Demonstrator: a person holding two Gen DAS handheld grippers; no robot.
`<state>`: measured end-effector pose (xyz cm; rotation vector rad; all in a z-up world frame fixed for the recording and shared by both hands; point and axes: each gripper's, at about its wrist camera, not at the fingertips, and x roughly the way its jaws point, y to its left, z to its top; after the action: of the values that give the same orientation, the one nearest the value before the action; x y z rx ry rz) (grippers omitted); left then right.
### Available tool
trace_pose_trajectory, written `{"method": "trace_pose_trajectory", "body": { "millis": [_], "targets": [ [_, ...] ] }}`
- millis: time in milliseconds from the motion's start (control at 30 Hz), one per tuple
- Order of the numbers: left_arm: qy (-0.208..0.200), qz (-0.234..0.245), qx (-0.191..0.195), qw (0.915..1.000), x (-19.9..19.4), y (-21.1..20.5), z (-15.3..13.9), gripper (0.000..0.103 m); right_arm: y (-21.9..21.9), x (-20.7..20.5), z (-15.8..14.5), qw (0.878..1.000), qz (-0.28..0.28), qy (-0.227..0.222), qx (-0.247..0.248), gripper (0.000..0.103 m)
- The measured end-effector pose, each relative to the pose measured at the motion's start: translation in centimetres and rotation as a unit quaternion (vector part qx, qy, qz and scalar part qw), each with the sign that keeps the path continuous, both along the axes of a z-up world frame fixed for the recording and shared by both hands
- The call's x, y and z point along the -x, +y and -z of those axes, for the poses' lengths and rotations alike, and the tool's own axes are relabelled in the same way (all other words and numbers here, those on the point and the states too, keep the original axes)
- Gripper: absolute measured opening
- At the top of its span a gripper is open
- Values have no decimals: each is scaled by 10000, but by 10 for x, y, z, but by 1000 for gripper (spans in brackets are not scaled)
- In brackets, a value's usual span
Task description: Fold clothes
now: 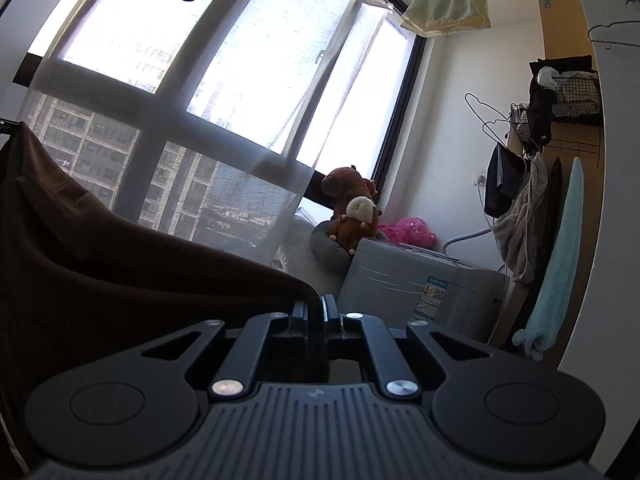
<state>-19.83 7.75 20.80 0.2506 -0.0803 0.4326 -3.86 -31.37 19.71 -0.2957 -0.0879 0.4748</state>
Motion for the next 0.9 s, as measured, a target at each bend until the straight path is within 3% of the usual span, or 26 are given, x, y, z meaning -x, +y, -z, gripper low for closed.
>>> {"method": "trace_pose_trajectory", "body": {
  "millis": [267, 467, 633, 767, 900],
  "targets": [
    [-575, 550, -346, 9962, 33, -18, -49, 4, -19, 51, -35, 9988, 171, -368, -290, 7],
    [-570, 708, -364, 9952, 35, -16, -61, 4, -20, 72, -58, 9975, 213, -626, -247, 7],
    [-67, 758, -83, 9971, -10, 1, -27, 4, -11, 47, -32, 9994, 238, -173, -185, 7],
    [358, 778, 97, 9963, -50, 14, 7, 4, -1, 10, 10, 9985, 358, 387, -134, 7],
    [885, 858, 424, 9915, -115, 31, 54, 4, 8, -24, 51, 9951, 493, 857, -15, 7]
  ]
}}
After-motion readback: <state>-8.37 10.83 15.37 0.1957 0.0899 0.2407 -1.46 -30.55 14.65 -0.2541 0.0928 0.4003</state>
